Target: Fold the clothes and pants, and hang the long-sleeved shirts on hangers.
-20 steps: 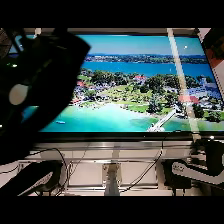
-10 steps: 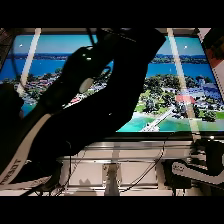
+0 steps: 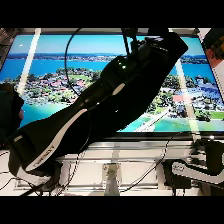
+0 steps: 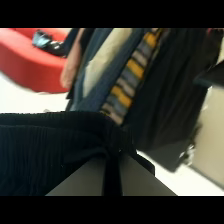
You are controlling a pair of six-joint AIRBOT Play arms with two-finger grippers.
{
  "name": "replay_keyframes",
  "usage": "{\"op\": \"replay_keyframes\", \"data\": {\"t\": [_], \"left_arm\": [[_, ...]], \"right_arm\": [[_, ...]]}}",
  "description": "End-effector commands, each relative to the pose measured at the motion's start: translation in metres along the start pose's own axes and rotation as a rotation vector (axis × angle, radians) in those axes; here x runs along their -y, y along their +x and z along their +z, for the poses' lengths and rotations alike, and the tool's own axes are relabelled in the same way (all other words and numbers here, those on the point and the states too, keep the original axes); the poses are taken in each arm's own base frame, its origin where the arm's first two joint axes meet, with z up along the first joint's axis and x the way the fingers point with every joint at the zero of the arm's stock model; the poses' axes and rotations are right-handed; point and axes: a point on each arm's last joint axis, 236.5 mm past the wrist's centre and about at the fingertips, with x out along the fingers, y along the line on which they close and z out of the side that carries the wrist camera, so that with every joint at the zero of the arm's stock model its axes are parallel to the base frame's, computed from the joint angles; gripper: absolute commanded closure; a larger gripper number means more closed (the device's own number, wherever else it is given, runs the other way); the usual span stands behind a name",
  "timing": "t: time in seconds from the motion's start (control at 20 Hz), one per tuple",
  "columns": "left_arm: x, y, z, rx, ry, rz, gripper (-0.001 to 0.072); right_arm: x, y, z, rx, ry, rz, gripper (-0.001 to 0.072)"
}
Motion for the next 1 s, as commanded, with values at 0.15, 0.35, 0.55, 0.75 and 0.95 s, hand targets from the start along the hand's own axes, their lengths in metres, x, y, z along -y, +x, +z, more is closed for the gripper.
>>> {"op": "replay_keyframes", "data": {"t": [0.15, 0.35, 0.55, 0.75, 0.95], "left_arm": [[0.005, 0.01, -0.023, -0.012, 0.013, -0.021, 0.037], [-0.019, 0.005, -0.069, -0.202, 0.025, 0.075, 0.0228], [-0.063, -0.012, -0.102, -0.386, 0.164, 0.207, 0.0237], [-0.123, -0.042, -0.108, -0.528, 0.23, 0.376, 0.0368], [-0.193, -0.091, -0.094, -0.668, 0.249, 0.574, 0.0697]], "right_arm": [[0.037, 0.0, -0.006, -0.025, -0.002, -0.155, 0.0581], [0.037, 0.0, -0.006, -0.025, -0.003, -0.155, 0.0502], [0.037, 0.0, -0.006, -0.025, -0.003, -0.155, 0.0503], [0.036, 0.009, -0.012, -0.049, 0.003, -0.145, 0.059], [0.02, 0.055, -0.058, -0.211, 0.047, -0.042, 0.0694]]}}
